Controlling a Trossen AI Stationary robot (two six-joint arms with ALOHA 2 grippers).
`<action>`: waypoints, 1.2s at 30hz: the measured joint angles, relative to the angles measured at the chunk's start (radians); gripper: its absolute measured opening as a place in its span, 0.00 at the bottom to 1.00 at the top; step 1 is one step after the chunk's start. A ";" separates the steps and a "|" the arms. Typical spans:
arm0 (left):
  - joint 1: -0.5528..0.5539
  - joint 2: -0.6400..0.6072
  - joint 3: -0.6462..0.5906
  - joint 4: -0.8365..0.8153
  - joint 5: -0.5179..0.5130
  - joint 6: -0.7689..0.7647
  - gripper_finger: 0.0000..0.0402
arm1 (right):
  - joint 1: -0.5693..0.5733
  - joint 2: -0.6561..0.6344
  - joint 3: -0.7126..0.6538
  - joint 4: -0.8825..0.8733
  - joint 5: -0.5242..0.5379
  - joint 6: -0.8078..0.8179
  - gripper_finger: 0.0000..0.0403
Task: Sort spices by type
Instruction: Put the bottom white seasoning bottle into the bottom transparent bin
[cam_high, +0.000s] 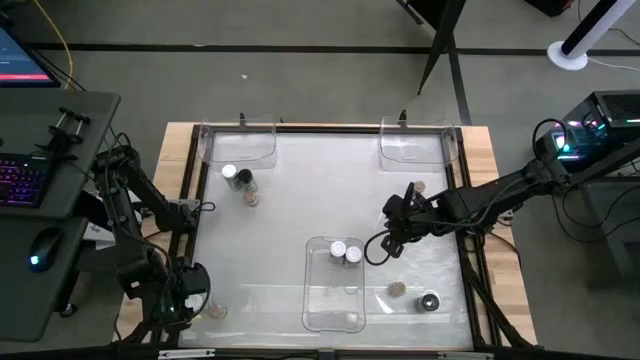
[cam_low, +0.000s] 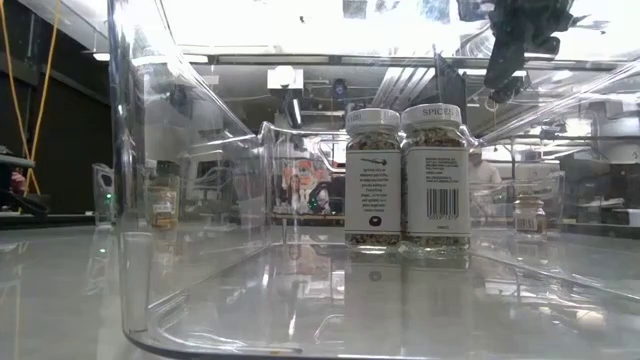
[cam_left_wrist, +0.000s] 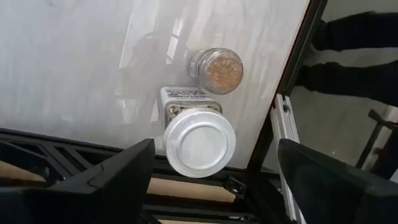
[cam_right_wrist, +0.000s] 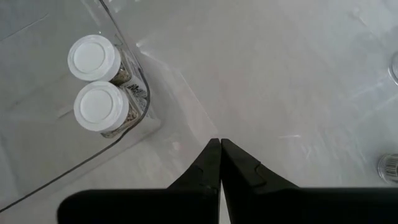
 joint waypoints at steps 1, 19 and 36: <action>0.000 0.000 0.000 0.000 -0.003 0.010 0.82 | 0.000 0.000 0.000 0.000 0.000 0.000 0.00; 0.002 0.181 0.000 0.052 0.031 0.034 0.82 | 0.000 0.000 0.000 0.001 0.001 -0.001 0.00; 0.003 0.279 0.000 0.074 0.025 0.079 0.57 | 0.000 0.000 0.000 0.001 0.001 0.000 0.00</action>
